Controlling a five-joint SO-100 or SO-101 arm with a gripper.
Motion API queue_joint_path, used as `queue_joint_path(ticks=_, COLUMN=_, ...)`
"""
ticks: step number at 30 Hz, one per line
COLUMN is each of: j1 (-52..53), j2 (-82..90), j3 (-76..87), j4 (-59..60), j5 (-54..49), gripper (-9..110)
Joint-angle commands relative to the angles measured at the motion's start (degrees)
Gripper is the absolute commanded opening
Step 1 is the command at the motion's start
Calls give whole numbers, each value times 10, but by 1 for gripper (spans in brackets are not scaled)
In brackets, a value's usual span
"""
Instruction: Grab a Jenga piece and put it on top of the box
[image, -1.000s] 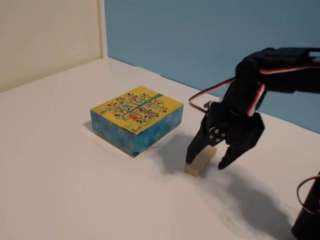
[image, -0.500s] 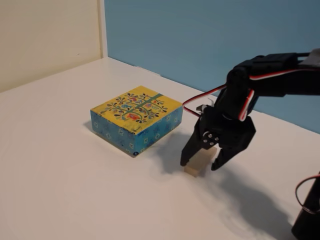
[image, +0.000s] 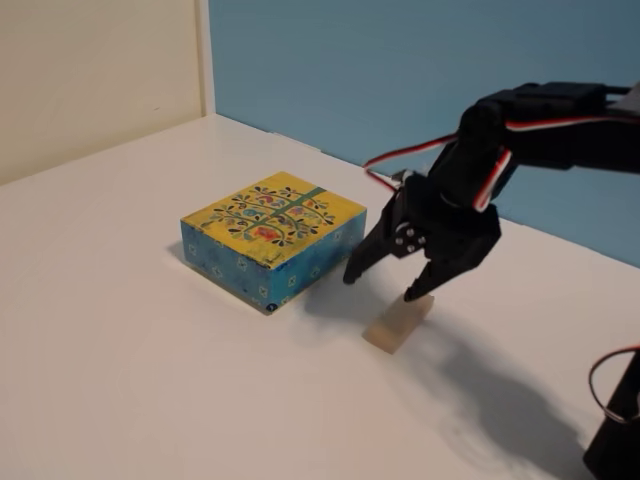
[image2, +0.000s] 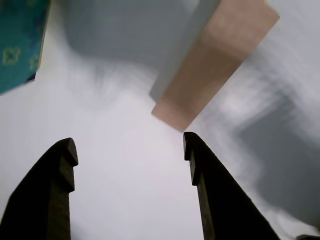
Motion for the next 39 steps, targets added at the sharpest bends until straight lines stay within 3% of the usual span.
queue_joint_path(ticks=1, j1=20, j2=-14, j3=-24, j4=-23, j5=3, gripper=25)
queue_joint_path(ticks=18, j1=98, j2=-105, j3=-18, j4=-105, j5=-38, gripper=25)
queue_joint_path(ticks=29, j1=76, j2=-51, j3=-15, j4=-98, j5=-19, gripper=26)
queue_joint_path(ticks=39, j1=117, j2=-11, j3=26, j4=-79, j5=-56, gripper=26)
